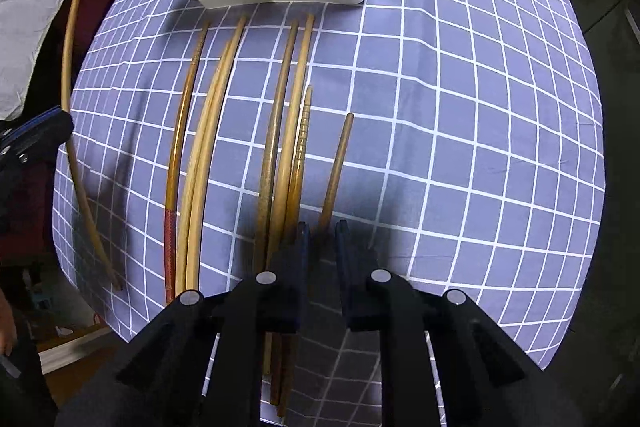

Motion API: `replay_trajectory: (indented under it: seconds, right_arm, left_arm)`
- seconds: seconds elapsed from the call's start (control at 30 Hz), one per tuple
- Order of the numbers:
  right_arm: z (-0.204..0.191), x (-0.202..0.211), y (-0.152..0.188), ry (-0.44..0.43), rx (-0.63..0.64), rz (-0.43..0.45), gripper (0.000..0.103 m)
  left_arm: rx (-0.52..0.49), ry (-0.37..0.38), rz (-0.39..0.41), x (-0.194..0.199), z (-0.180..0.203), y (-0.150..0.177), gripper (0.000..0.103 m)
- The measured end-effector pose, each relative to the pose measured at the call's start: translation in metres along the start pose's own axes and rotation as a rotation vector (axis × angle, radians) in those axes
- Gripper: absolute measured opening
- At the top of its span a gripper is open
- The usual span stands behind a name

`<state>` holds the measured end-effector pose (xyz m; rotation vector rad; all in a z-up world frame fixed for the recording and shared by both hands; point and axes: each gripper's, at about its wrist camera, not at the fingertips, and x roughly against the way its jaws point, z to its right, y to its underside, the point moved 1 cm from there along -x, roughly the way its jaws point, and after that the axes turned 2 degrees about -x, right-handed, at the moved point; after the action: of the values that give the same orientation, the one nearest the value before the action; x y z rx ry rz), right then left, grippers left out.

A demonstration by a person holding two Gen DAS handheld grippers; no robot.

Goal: Organize utensils
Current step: 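Lift the chopstick with the left tool while the right tool grasps another chopstick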

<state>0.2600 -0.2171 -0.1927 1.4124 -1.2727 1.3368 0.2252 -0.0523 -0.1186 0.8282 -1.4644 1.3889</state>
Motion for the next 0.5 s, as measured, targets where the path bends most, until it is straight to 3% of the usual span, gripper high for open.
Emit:
replay_trajectory:
  seconds: [0.13,0.3,0.5]
  right_arm:
    - [-0.008,-0.002,0.001,0.038,0.001,0.007,0.008]
    - [-0.002,0.006,0.003,-0.03,-0.021,0.029,0.007]
    - [0.004,0.059,0.018,-0.101,-0.011,0.181,0.007]
  left_arm:
    - [-0.01,0.005,0.018,0.005,0.002,0.002,0.006]
    - [-0.014,0.014,0.035,0.013,0.001,0.005,0.006]
    - [-0.028,0.042,0.076,0.028,0.001,0.01,0.006]
